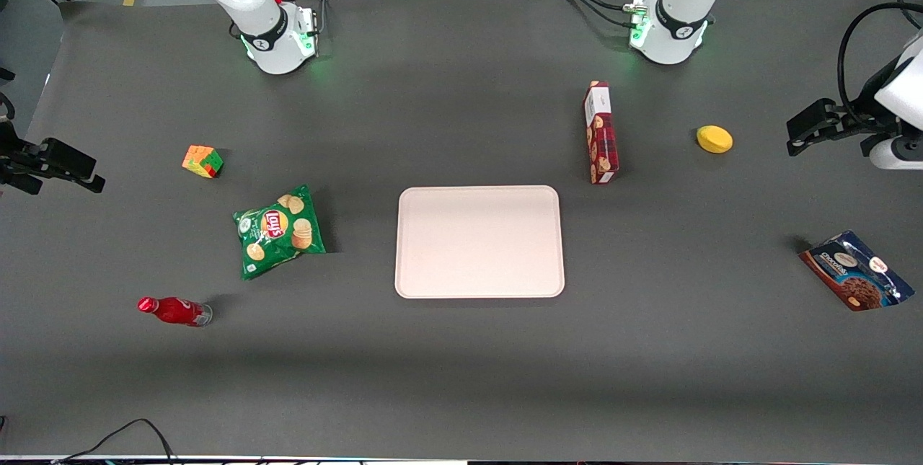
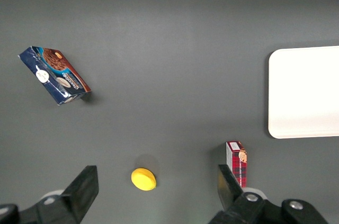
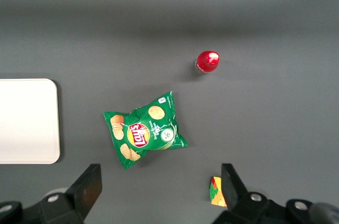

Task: Place red cookie box on tray
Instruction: 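Move the left gripper over the upright red tartan shortbread box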

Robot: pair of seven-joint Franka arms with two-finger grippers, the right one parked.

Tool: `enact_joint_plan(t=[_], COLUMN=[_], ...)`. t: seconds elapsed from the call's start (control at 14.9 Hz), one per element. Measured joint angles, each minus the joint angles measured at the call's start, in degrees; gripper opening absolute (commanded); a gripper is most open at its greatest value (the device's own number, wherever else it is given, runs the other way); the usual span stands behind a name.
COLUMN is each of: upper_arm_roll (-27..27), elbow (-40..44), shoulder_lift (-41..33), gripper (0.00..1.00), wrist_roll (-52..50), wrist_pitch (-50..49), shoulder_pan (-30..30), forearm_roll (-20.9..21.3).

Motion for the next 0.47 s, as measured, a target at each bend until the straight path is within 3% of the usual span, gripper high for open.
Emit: enact_joint_plan(t=[0.47], upper_arm_roll=[0.1], elbow=[0.7], shoulder_lift=[-0.4], gripper=[1.0], wrist_roll=[0.0], wrist_pitch=[0.1], shoulder_pan=[0.0], forearm_roll=[0.0])
